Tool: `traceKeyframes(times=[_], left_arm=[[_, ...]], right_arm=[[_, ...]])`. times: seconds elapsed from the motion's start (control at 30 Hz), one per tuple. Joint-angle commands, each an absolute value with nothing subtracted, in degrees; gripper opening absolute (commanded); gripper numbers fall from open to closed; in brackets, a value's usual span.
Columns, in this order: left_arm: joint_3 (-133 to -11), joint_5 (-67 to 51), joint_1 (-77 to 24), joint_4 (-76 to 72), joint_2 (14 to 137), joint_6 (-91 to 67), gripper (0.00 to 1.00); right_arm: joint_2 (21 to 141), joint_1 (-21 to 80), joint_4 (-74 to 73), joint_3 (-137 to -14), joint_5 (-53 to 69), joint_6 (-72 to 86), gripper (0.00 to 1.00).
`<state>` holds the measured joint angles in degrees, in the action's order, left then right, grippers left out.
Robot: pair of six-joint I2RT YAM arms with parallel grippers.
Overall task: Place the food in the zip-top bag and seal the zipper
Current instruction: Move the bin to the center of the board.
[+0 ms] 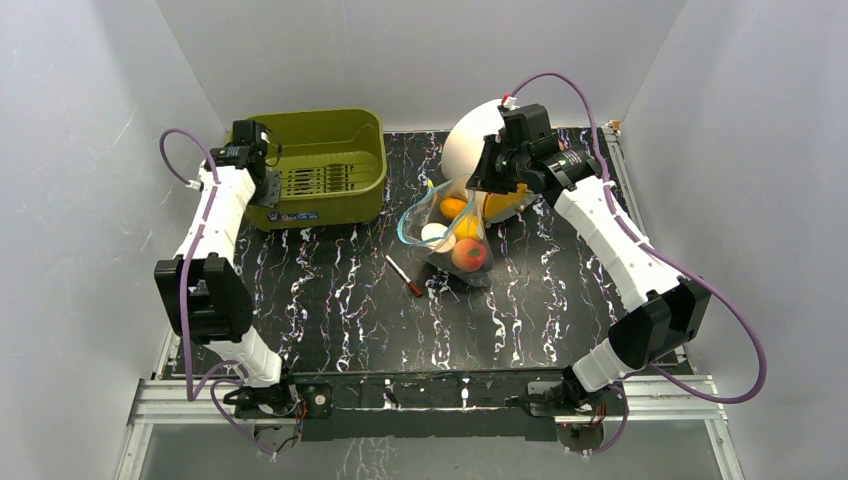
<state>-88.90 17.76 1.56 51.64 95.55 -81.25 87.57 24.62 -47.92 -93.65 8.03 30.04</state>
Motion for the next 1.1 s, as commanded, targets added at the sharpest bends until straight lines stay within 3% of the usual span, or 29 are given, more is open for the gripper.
traceKeyframes(times=[0.0, 0.33, 0.63, 1.07], left_arm=[[-90.77, 23.66, 2.58, 49.05, 93.99, -68.46, 0.03], [-81.08, 16.30, 8.77, 30.20, 89.18, -47.08, 0.00], [-87.70, 9.33, 12.76, 24.92, 95.40, -22.04, 0.00], [-91.92, 3.28, 16.00, 18.81, 101.68, -2.96, 0.01]], right_arm=[[85.41, 24.25, -44.06, -96.59, 6.88, 29.31, 0.00], [85.63, 24.15, -44.11, -97.12, 6.66, 28.80, 0.00], [85.61, 24.04, -44.12, -97.21, 6.63, 28.41, 0.00], [84.69, 23.82, -44.53, -97.30, 5.28, 26.91, 0.00]])
